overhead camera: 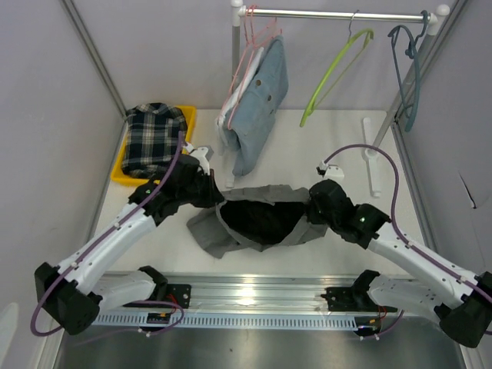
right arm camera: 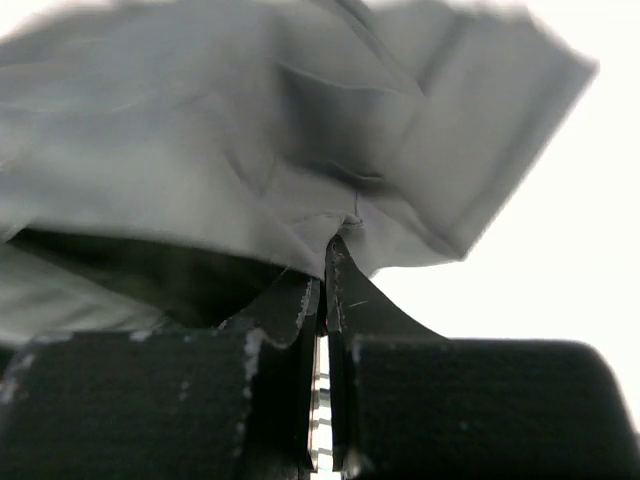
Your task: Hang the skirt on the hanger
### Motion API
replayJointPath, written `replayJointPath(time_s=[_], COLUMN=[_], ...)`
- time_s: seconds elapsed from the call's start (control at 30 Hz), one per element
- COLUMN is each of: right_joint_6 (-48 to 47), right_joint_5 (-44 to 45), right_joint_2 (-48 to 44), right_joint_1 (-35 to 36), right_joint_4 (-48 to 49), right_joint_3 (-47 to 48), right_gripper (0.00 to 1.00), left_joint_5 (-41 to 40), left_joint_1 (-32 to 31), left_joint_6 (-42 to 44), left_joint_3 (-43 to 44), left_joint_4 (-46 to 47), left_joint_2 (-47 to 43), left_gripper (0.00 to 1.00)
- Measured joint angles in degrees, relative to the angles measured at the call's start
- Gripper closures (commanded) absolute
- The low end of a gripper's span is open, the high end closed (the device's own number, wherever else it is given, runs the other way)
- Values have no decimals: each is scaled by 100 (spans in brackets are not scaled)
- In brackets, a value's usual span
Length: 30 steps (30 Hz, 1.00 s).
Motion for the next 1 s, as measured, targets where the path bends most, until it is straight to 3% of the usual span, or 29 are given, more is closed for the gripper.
replayJointPath(time_s=[0.23, 0.5, 0.57, 0.7, 0.8, 1.0], right_joint_6=[197, 273, 271, 212, 140, 120], right_joint_5=[-811, -1296, -1405, -1537, -1541, -1386], right_joint_2=[304, 1228, 1467, 1703, 1615, 835], right_joint_1=[-695, -925, -1045, -1174, -1180, -960], right_joint_4=[802, 1733, 1910, 2050, 1875, 1287], right_joint_3=[-1344, -1904, -1908, -1827, -1633, -927], right_gripper=[100, 98, 91, 59, 44, 37], left_joint_5=[341, 302, 267, 234, 232, 234], left_joint_1=[-4, 42, 81, 118, 118, 59], left_joint_6=[-225, -570, -691, -861, -925, -986], left_joint_3=[-1158, -1521, -1521, -1440, -1377, -1351], left_joint_4=[951, 1902, 2087, 2332, 2444, 2516], left_joint_2=[721, 1891, 2072, 2282, 2291, 2162], left_gripper=[100, 100, 99, 89, 80, 85])
